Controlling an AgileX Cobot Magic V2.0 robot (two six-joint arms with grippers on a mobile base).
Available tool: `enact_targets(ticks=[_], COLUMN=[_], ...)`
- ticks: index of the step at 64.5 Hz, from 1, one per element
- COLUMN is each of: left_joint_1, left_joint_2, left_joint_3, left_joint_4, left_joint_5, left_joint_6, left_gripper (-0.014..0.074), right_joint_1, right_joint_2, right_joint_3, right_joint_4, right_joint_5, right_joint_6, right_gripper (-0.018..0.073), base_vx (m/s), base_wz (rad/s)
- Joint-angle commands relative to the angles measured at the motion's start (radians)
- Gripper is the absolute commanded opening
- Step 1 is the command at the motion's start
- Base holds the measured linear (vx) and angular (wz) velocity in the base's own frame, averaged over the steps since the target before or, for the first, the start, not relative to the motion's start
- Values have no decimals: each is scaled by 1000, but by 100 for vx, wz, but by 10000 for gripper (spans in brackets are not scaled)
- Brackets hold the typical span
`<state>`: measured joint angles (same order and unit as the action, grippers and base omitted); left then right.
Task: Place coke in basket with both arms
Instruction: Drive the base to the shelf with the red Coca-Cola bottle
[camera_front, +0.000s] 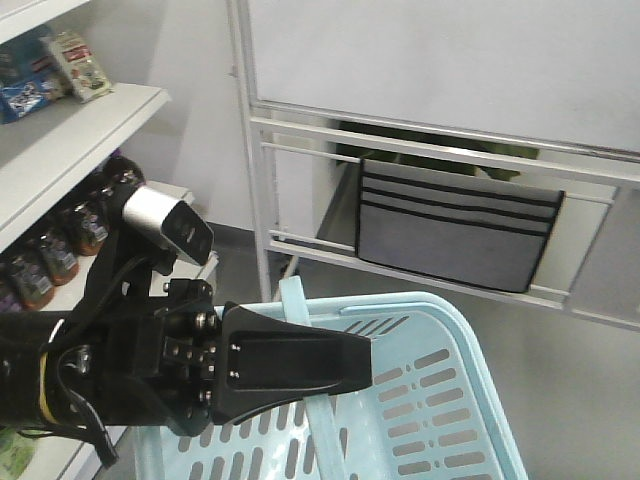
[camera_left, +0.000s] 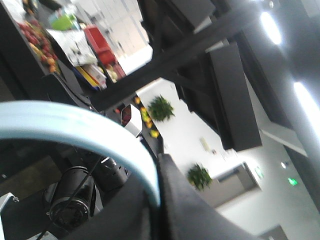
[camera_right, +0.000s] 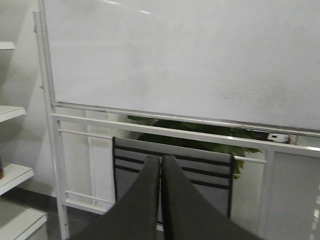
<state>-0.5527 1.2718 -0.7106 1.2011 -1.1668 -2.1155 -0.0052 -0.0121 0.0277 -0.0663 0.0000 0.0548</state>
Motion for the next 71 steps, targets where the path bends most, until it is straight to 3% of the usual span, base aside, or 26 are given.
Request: enact_targets(ticks=[1,71], left_joint_1=[0,0], left_joint_2=[-30,-30], left_joint_3=[-21,-21], left_joint_4=[-79,-79], left_joint_5=[-211,-211], left_joint_6=[-1,-1], left_gripper=[-7,-7], right_joint_1=[-3,-3], right_joint_2=[-15,-15], right_joint_3=[15,15], right_joint_4=[-9,-9], right_joint_5=[-71,-71], right_joint_6=[-2,-2], right_gripper=[-5,-5], base_vx=[18,11], base_wz=[61,50])
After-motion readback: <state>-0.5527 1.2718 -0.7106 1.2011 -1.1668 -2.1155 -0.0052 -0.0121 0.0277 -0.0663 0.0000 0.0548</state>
